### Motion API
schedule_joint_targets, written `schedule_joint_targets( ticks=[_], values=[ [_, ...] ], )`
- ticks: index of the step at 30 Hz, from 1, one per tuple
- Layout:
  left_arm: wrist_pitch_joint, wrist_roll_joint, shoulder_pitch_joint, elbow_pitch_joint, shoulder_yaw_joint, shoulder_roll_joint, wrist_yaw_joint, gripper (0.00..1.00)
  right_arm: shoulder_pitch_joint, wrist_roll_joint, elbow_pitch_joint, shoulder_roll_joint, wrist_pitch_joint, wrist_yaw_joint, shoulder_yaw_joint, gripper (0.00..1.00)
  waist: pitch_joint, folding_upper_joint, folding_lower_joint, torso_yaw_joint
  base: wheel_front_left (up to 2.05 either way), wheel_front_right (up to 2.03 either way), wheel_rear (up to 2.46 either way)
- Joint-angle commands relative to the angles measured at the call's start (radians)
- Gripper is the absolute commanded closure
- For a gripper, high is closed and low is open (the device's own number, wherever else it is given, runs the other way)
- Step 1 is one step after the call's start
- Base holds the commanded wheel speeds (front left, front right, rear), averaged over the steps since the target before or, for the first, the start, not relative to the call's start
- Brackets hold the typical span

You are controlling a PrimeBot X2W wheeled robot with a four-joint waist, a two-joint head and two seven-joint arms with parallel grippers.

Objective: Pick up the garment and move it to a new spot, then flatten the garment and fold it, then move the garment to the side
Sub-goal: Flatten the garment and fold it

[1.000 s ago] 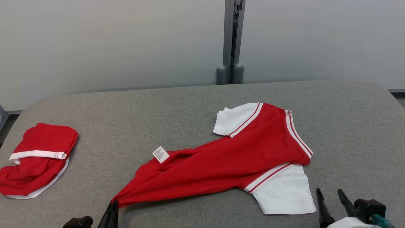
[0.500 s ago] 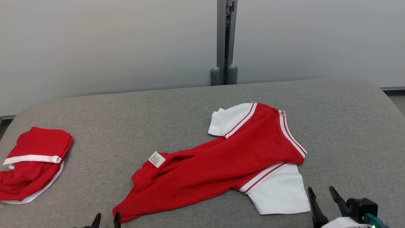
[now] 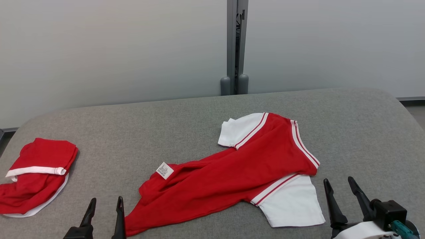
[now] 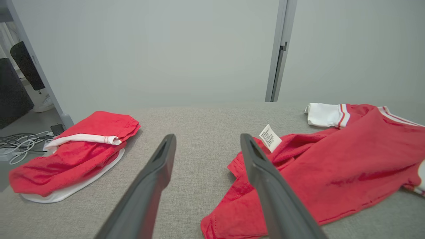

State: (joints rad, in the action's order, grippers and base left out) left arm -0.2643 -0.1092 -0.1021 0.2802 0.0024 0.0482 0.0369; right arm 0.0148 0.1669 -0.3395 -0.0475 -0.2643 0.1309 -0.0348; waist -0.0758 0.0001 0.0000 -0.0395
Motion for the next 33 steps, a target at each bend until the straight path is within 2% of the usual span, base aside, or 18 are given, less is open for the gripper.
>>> schedule_joint_targets(
  ticks=[1,9,17,25,33],
  values=[
    [0.000,0.007,-0.015,-0.007,0.002,0.004,0.007,0.00,-0.009,0.000,0.004,-0.006,0.000,0.000,0.004,0.00,-0.003,-0.0001,0.0000,0.000,0.00,0.00,0.00],
    [0.000,-0.002,-0.021,-0.016,-0.013,0.004,0.008,0.00,-0.018,0.016,0.004,-0.006,0.000,0.000,0.007,0.00,-0.005,-0.0001,0.0000,0.009,0.00,0.00,0.00],
    [0.000,-0.035,-0.006,0.012,-0.036,0.004,0.017,0.00,-0.007,0.003,-0.025,-0.006,0.000,0.000,0.009,0.00,0.044,-0.0001,0.0000,0.015,0.00,0.00,0.00],
    [0.000,-0.149,0.037,0.173,-0.071,0.004,-0.007,0.00,0.022,-0.014,-0.129,-0.007,0.000,0.000,-0.009,0.00,0.123,-0.0001,0.0000,0.009,0.00,0.00,0.00],
    [0.000,-0.224,0.107,0.260,-0.065,0.004,-0.014,0.00,0.063,-0.036,-0.136,-0.006,0.000,0.000,0.009,0.00,0.183,-0.0001,0.0000,-0.006,0.00,0.00,0.00]
  ],
)
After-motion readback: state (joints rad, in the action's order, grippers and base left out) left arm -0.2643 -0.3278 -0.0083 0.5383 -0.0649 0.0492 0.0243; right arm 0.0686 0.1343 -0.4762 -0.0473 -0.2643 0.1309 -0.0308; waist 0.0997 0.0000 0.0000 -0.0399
